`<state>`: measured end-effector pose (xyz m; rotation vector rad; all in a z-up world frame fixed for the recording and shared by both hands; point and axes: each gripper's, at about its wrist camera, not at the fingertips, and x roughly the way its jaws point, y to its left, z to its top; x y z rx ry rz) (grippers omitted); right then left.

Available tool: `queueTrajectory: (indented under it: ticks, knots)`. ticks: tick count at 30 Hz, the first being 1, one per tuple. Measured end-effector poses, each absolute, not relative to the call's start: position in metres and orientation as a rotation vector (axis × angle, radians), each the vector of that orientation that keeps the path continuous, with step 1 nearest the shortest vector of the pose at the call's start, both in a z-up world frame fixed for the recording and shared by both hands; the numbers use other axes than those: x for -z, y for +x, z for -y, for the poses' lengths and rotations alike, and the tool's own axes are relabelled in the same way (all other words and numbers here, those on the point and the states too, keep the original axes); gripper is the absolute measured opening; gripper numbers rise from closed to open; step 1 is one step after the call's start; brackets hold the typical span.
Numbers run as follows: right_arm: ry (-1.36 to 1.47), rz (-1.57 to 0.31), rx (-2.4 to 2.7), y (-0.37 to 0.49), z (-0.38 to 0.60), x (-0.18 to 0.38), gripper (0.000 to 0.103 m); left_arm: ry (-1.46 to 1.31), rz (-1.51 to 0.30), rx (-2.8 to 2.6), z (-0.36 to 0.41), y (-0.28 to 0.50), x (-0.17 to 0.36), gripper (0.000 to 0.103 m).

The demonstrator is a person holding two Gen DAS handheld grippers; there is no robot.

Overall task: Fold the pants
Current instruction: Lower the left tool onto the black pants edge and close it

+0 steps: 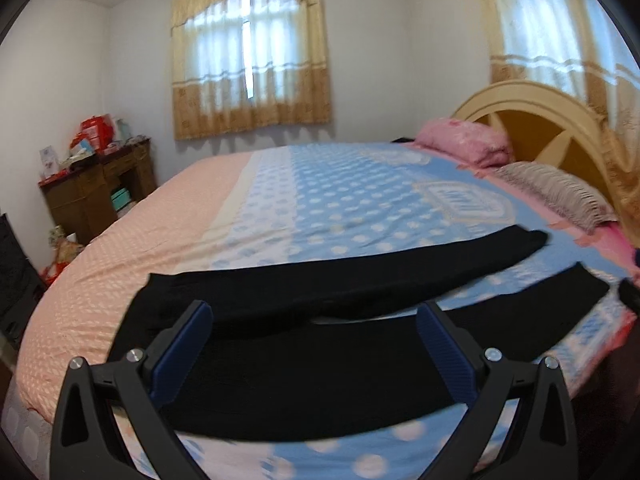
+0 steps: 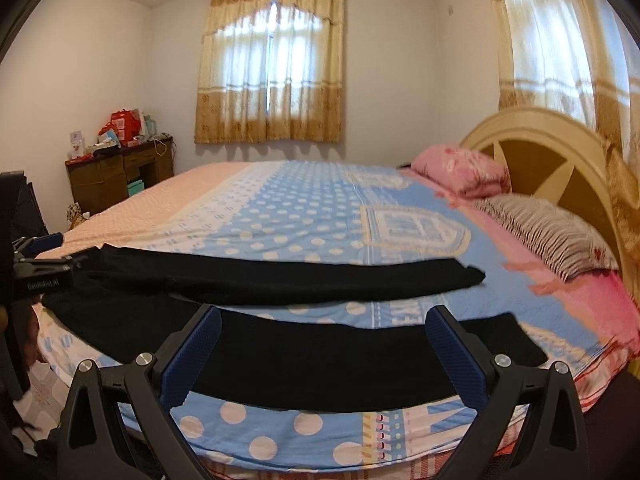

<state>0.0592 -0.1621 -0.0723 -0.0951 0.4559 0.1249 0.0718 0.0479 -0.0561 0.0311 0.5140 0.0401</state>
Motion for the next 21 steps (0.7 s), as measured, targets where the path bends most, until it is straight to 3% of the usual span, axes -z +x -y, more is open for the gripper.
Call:
queueTrajectory:
  ticks: [5,10,15,17,19,21]
  knots:
    - [-0.031,-0.543,-0.144,0.096,0.181,0.094,0.102,0.009,-0.577,-0.126,-0.111,0.113,0.069,0.103]
    - [0.006,-0.593,-0.121,0.139,0.199,0.1,0.09,-0.01,-0.624,-0.244,-0.195,0.161,0.071,0.086]
    - [-0.018,-0.629,-0.076,0.174,0.212,0.105,0.089,-0.081,-0.706,-0.269,-0.255,0.206,0.092,0.084]
    - [-0.032,-0.644,-0.06,0.187,0.214,0.109,0.088,-0.114,-0.758,-0.269,-0.273,0.225,0.107,0.079]
    - [-0.041,-0.668,-0.049,0.201,0.215,0.114,0.088,-0.14,-0.818,-0.255,-0.282,0.242,0.123,0.063]
    - [-0.034,-0.687,-0.045,0.212,0.219,0.119,0.088,-0.164,-0.861,-0.229,-0.287,0.255,0.135,0.056]
